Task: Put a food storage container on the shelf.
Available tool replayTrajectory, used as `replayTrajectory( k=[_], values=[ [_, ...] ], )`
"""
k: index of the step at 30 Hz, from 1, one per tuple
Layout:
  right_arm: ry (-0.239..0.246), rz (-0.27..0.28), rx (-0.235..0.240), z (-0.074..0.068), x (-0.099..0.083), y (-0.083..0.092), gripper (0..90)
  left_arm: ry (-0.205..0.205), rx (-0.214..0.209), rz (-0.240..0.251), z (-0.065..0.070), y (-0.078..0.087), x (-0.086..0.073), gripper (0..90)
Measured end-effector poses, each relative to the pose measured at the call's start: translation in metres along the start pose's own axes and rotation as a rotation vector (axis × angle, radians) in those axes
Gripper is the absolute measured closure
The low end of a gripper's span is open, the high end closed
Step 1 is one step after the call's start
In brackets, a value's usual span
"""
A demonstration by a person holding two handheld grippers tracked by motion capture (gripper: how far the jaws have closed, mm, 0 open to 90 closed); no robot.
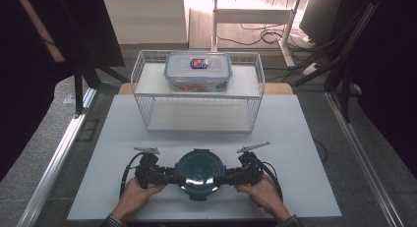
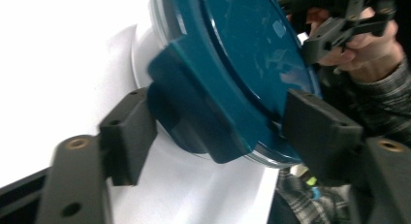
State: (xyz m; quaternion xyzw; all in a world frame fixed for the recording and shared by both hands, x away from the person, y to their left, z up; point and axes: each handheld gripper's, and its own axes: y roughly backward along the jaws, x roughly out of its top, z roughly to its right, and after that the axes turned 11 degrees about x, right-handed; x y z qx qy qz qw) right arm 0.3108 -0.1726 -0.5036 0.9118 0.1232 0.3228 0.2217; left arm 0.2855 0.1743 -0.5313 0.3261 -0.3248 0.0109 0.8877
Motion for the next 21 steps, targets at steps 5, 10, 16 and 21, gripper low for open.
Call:
replayTrajectory(
  k=[5,10,16,21],
  values=[
    [-0.009,0.026,0.015,-0.006,-0.004,0.009,44.9,0.028,-0.036,0.034,0.0,0.009,-0.007,46.9],
    [-0.044,0.07,0.02,-0.012,-0.01,0.015,52.4,0.022,-0.018,0.06,0.009,0.015,-0.013,50.6],
    [-0.102,0.103,0.03,-0.014,-0.019,0.018,54.8,0.017,-0.005,0.079,0.016,0.017,-0.014,53.7],
    [-0.107,0.117,0.026,-0.015,-0.02,0.018,55.3,0.037,-0.009,0.096,0.017,0.019,-0.015,54.9]
  ],
)
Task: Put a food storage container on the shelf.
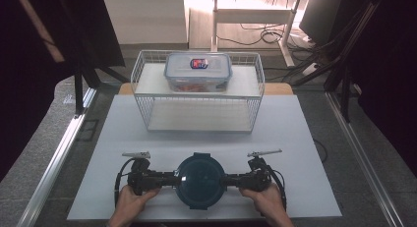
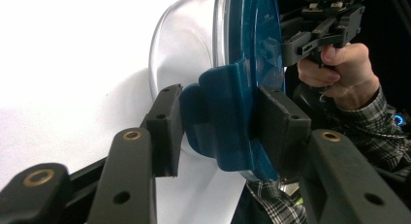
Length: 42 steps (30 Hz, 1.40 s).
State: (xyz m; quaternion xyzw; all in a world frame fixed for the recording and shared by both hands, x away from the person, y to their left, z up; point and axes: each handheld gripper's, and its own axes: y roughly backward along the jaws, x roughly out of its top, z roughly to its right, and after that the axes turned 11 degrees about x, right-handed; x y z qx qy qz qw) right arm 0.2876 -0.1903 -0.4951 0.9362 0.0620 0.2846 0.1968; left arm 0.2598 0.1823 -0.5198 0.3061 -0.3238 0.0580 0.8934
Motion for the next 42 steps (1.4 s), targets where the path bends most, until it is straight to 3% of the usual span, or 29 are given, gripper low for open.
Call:
replayTrajectory(
  k=[3,7,10,15,18,21,35,42],
  values=[
    [0.011,0.007,-0.015,-0.003,0.0,-0.001,56.2,0.001,0.001,0.034,-0.001,0.002,0.001,56.6],
    [0.082,0.012,-0.071,-0.013,0.003,-0.004,56.3,0.007,0.013,0.047,-0.004,0.003,0.003,56.8],
    [0.13,0.02,-0.103,-0.016,0.007,-0.004,56.2,-0.01,0.027,0.038,-0.003,0.001,0.006,56.8],
    [0.149,0.053,-0.111,-0.012,0.015,0.002,56.1,-0.022,0.031,0.024,-0.002,-0.006,0.008,57.3],
    [0.148,0.061,-0.089,-0.007,0.014,0.004,56.1,-0.034,0.036,0.019,0.0,-0.006,0.008,57.3],
    [0.178,0.056,-0.099,-0.009,0.011,0.004,55.2,-0.053,0.041,0.024,0.002,-0.005,0.007,57.5],
    [0.151,0.061,-0.085,-0.006,0.006,0.005,54.7,-0.048,0.032,0.029,0.001,-0.006,0.007,57.6],
    [0.14,0.058,-0.096,-0.007,0.007,0.004,55.6,-0.026,0.028,0.033,-0.001,-0.006,0.007,57.7]
  ],
)
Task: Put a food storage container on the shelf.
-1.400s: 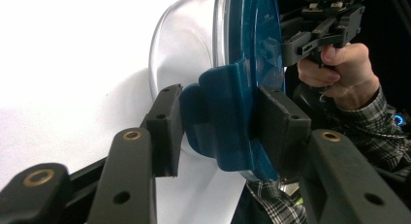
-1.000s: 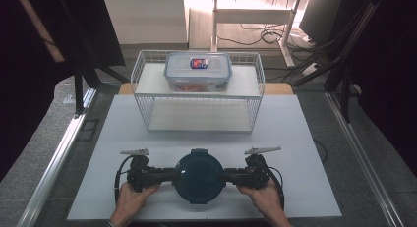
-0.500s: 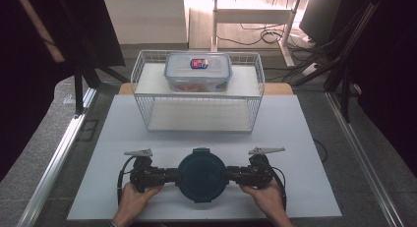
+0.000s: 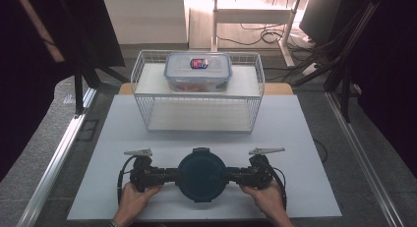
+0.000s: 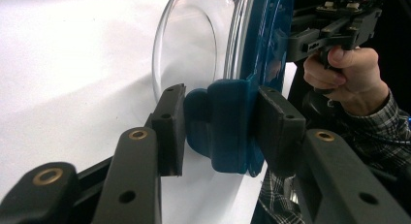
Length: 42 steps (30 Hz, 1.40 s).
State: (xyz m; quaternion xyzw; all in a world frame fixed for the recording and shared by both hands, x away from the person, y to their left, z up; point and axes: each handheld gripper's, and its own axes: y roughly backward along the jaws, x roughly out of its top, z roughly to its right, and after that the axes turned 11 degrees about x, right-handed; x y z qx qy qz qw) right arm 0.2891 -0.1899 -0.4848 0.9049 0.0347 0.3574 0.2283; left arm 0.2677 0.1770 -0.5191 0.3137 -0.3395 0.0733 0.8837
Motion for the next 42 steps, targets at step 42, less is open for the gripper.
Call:
replayTrajectory(
  k=[42],
  values=[
    [0.177,0.163,0.004,-0.054,0.158,0.051,56.4,-0.124,0.06,0.195,0.049,0.073,0.17,57.5]
  ],
)
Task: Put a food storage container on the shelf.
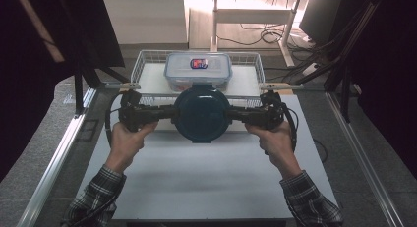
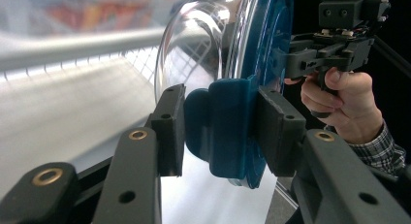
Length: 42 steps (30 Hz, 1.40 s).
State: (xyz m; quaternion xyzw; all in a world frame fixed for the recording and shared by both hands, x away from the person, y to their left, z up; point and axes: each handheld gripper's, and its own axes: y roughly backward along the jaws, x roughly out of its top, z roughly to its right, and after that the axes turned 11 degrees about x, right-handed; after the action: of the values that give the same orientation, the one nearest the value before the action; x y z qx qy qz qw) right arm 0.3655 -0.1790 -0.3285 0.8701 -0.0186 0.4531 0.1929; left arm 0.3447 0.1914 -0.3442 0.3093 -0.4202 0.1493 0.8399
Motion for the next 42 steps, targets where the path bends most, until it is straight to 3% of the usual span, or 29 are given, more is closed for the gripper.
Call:
replayTrajectory(
  k=[11,20,25,33,42],
  values=[
    [0.052,0.028,0.004,-0.009,0.062,-0.003,56.4,-0.019,0.011,0.032,-0.002,0.016,0.052,57.5],
    [0.064,0.064,0.023,-0.005,0.097,-0.012,56.6,-0.028,0.03,0.064,-0.011,0.025,0.088,57.4],
    [0.062,0.074,0.031,0.001,0.108,-0.011,56.6,-0.028,0.041,0.072,-0.011,0.023,0.102,57.4],
    [0.045,0.086,0.012,0.015,0.127,-0.011,56.5,-0.004,0.03,0.069,-0.026,0.008,0.124,57.1],
    [0.002,0.084,-0.008,0.029,0.139,-0.015,56.3,0.044,0.022,0.062,-0.04,-0.006,0.13,56.8]
  ],
)
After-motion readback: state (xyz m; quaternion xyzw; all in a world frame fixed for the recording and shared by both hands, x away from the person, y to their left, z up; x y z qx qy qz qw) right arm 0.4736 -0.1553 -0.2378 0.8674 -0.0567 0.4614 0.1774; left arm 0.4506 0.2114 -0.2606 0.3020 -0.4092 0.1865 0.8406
